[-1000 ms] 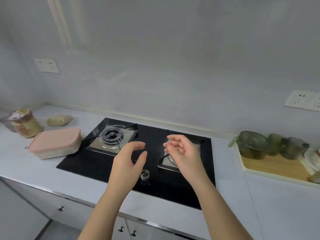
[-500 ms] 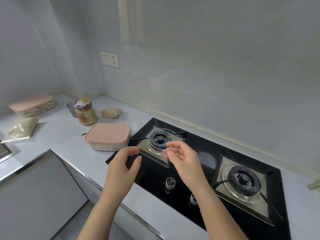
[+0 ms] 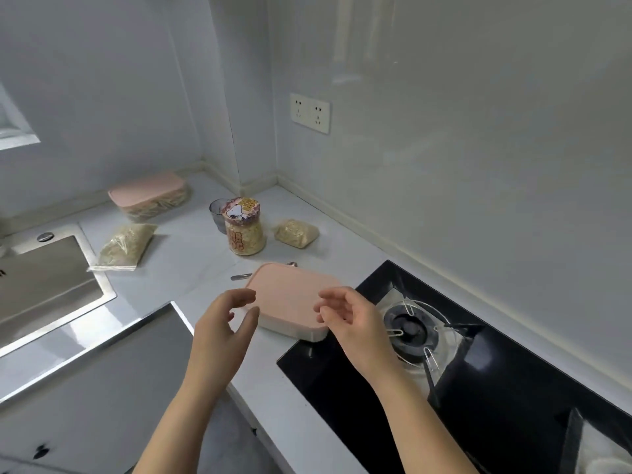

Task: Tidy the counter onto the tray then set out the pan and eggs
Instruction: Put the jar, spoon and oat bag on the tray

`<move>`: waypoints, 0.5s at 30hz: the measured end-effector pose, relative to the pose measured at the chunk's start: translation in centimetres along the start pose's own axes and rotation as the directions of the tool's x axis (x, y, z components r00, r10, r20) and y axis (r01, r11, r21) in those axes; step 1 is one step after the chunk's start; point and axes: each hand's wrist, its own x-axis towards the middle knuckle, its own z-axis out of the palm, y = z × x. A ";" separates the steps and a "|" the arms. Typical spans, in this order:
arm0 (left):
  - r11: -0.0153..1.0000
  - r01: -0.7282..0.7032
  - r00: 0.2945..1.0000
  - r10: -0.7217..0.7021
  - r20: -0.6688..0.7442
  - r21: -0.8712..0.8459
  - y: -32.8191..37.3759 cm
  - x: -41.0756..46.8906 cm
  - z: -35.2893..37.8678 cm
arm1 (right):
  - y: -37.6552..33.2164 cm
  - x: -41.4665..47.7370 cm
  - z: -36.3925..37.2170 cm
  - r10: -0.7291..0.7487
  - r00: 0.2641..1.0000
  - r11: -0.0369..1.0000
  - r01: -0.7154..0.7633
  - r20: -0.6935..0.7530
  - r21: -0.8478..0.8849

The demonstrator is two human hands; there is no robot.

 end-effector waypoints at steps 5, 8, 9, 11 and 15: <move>1.000 0.030 1.000 -0.030 0.004 -0.010 -3.5 5.0 -1.3 | -0.6 4.8 3.4 0.012 0.998 0.999 -0.009 0.055 -0.038; 0.999 0.032 0.998 -0.032 0.054 0.001 -6.5 9.0 -1.8 | -0.5 8.3 6.1 0.025 0.999 0.997 -0.023 0.030 -0.072; 0.999 0.034 0.997 -0.035 0.072 0.009 -7.3 9.9 -1.8 | -0.4 8.9 6.5 0.033 0.999 0.996 -0.031 0.021 -0.087; 0.999 0.027 0.991 -0.031 0.127 0.030 -9.7 13.4 -2.3 | 0.1 11.6 8.6 0.066 0.998 0.992 -0.067 -0.016 -0.107; 0.997 0.018 0.983 -0.031 0.181 0.074 -13.6 20.7 -4.2 | 0.9 16.5 12.8 0.123 0.989 0.984 -0.133 -0.085 -0.122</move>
